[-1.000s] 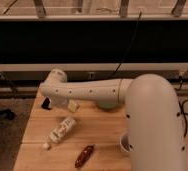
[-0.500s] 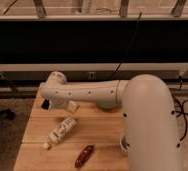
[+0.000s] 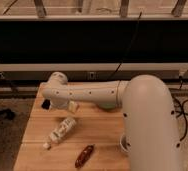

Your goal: Place the bottle in the ceramic bowl

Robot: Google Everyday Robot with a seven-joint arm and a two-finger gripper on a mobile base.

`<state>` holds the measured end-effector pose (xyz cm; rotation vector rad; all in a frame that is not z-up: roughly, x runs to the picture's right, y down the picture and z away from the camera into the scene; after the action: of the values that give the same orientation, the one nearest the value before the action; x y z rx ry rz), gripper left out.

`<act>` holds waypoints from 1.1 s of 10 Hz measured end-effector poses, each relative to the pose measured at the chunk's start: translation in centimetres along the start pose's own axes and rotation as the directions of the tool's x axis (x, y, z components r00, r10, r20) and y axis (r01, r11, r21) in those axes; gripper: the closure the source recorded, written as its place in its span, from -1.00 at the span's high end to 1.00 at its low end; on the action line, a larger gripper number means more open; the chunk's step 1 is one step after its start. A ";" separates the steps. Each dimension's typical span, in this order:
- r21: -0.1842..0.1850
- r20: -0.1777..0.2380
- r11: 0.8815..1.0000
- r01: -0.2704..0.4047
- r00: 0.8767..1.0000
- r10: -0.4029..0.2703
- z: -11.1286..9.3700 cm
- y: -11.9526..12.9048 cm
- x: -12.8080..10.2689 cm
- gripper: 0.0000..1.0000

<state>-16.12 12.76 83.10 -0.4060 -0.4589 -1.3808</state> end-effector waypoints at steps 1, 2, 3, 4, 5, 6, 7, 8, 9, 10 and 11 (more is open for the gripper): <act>-0.006 -0.001 1.000 -0.026 1.000 0.026 -0.1 1.1 0.0 0.60; -0.017 0.002 0.998 -0.053 0.999 0.053 -0.2 2.4 -0.5 0.60; -0.034 0.011 0.997 -0.069 0.998 0.069 -0.2 3.4 -1.3 0.60; -0.045 0.015 0.996 -0.077 0.997 0.078 -0.2 3.9 -1.8 0.60; -0.049 0.031 0.995 -0.086 0.996 0.087 -0.2 4.1 -2.9 0.60; -0.047 0.051 0.995 -0.090 0.994 0.092 -0.2 4.2 -3.9 0.60; -0.039 0.064 0.995 -0.092 0.993 0.095 -0.2 4.3 -4.3 0.60; -0.019 0.100 0.996 -0.086 0.991 0.088 0.2 3.7 -5.3 0.60; -0.002 0.122 0.997 -0.080 0.989 0.080 0.4 3.1 -5.7 0.60; 0.009 0.139 0.997 -0.074 0.988 0.072 0.7 2.7 -6.1 0.60; 0.024 0.163 0.998 -0.060 0.985 0.055 1.1 1.5 -6.7 0.60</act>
<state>-15.58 19.18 80.48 -0.5065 -0.5955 -1.2893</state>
